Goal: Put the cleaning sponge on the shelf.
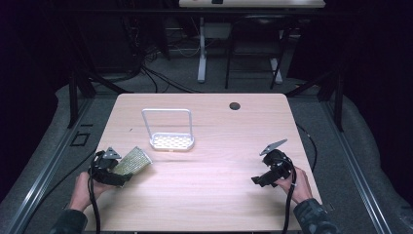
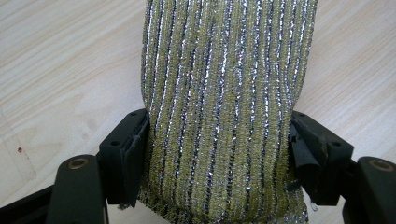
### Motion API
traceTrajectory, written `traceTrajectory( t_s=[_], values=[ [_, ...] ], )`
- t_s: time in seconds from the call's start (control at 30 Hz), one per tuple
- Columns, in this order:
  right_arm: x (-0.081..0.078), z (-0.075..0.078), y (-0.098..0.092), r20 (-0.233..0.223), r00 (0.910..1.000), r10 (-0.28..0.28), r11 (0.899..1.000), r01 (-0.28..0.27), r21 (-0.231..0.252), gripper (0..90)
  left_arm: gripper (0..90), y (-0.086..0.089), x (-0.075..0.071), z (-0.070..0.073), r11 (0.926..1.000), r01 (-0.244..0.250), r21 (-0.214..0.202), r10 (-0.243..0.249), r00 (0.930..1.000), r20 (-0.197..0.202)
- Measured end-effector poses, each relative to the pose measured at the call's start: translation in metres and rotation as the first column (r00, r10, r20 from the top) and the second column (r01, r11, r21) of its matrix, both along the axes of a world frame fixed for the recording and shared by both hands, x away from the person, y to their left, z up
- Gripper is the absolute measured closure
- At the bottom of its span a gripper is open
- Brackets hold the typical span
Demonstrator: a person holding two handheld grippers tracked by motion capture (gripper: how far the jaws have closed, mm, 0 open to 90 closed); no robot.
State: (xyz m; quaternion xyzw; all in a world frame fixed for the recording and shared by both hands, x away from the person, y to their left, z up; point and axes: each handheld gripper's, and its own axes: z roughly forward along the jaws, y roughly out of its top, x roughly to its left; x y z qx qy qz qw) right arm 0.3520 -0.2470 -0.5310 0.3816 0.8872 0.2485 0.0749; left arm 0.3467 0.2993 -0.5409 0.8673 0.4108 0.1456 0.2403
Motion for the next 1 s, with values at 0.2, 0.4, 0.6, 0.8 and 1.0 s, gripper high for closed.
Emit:
traceTrajectory(
  t_s=[0.2, 0.4, 0.6, 0.8, 1.0],
  values=[
    [0.0, 0.0, 0.0, -0.004, 1.0, 0.005, 1.0, -0.005, -0.007, 3.1, 28.3, -0.005, -0.002, 0.003, 1.0, 0.002, -0.002, -0.002, 1.0, 0.007],
    [0.0, -0.001, 0.0, -0.001, 1.0, -0.001, 1.0, 0.001, -0.014, 3.2, 28.0, -0.011, -0.002, 0.007, 0.9999, 0.004, -0.016, -0.004, 0.9999, 0.011],
    [0.0, -0.001, 0.001, 0.001, 1.0, -0.003, 1.0, 0.003, -0.011, 3.3, 27.6, -0.02, -0.004, 0.01, 0.9997, 0.021, -0.012, -0.021, 0.9997, 0.015],
    [0.0, -0.001, 0.001, -0.002, 1.0, -0.001, 1.0, 0.001, -0.01, 3.3, 27.3, -0.031, -0.004, 0.014, 0.9994, 0.031, -0.016, -0.031, 0.9992, 0.024],
    [0.0, -0.001, 0.001, 0.0, 1.0, -0.001, 1.0, 0.001, -0.008, 3.5, 27.3, -0.046, -0.002, 0.018, 0.9984, 0.051, -0.025, -0.05, 0.9978, 0.043]
  ],
)
